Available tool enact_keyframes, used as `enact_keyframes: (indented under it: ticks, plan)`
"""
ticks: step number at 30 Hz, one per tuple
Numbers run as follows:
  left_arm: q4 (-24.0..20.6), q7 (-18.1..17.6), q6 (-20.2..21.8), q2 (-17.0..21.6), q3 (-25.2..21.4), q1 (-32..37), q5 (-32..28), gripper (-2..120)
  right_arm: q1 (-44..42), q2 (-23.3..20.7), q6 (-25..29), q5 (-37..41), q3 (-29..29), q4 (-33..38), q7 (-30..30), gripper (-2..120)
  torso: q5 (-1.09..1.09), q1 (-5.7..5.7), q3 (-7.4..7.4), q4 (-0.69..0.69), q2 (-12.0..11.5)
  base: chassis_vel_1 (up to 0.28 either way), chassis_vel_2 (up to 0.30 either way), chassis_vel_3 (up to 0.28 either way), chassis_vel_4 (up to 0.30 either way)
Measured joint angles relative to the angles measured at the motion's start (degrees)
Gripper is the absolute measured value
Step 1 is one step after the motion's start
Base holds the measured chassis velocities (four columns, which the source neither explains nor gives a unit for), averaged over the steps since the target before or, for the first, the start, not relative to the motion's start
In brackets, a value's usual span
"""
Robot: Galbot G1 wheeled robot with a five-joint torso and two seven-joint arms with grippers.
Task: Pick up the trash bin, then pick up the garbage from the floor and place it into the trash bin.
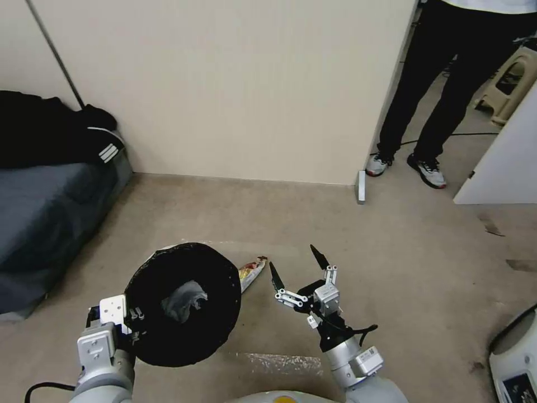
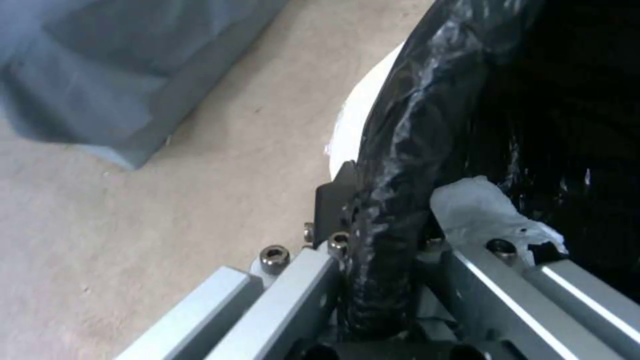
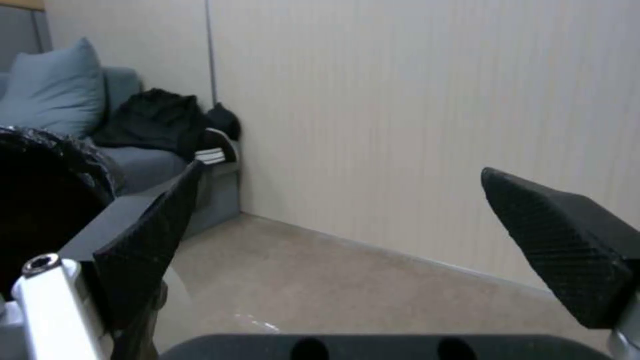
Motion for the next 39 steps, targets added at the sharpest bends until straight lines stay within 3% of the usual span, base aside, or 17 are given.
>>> enact_keyframes:
  ticks: [20, 27, 31, 34, 35, 37, 39]
  plan:
    - [0.2, 0.1, -0.6, -0.1, 0.1, 0.0, 0.1, 0, 0.5, -0.2, 0.4, 0.1, 0.3, -0.4, -0.1, 100, 0.00, 0.00, 0.00, -0.01, 0.0, 0.049, 0.046, 0.041, 0.043]
    - [0.1, 0.6, -1.2, -0.3, 0.1, 0.5, 1.3, 0, 2.8, -0.6, -2.7, 0.1, 0.1, -0.7, 0.4, 100, 0.00, 0.00, 0.00, 0.00, 0.0, 0.000, 0.000, 0.000, 0.000]
    - [0.1, 0.9, -1.6, -0.6, 0.1, 0.9, 2.2, 0, 6.1, -0.4, -8.0, 1.4, -0.6, -1.2, 3.4, 100, 0.01, 0.00, 0.00, 0.00, 0.0, 0.000, 0.000, 0.000, 0.000]
    - [0.3, 1.2, -1.9, -0.7, 0.1, 1.1, 2.9, 0, 10.5, -0.2, -18.2, 6.8, -2.1, -2.3, 7.2, 100, 0.00, 0.00, 0.00, 0.00, 0.0, 0.000, 0.000, 0.000, 0.000]
    - [0.3, 1.2, -1.9, -0.7, 0.1, 1.1, 2.9, 0, 10.5, -0.2, -18.2, 6.8, -2.1, -2.3, 7.2, 100, 0.00, 0.00, 0.00, 0.00, 0.0, 0.000, 0.000, 0.000, 0.000]
    - [0.6, 1.3, -1.9, -0.9, 0.0, 1.1, 3.4, 0, 14.2, 0.4, -26.3, 11.1, -3.3, -4.1, 10.0, 100, -0.01, 0.00, 0.00, 0.00, 0.0, 0.000, 0.000, 0.000, 0.000]
    - [0.7, 1.3, -1.9, -0.9, 0.0, 1.1, 3.6, 0, 15.5, 0.6, -28.9, 12.2, -3.7, -5.1, 10.8, 100, 0.00, 0.00, 0.00, 0.01, 0.0, 0.000, 0.000, 0.000, 0.000]
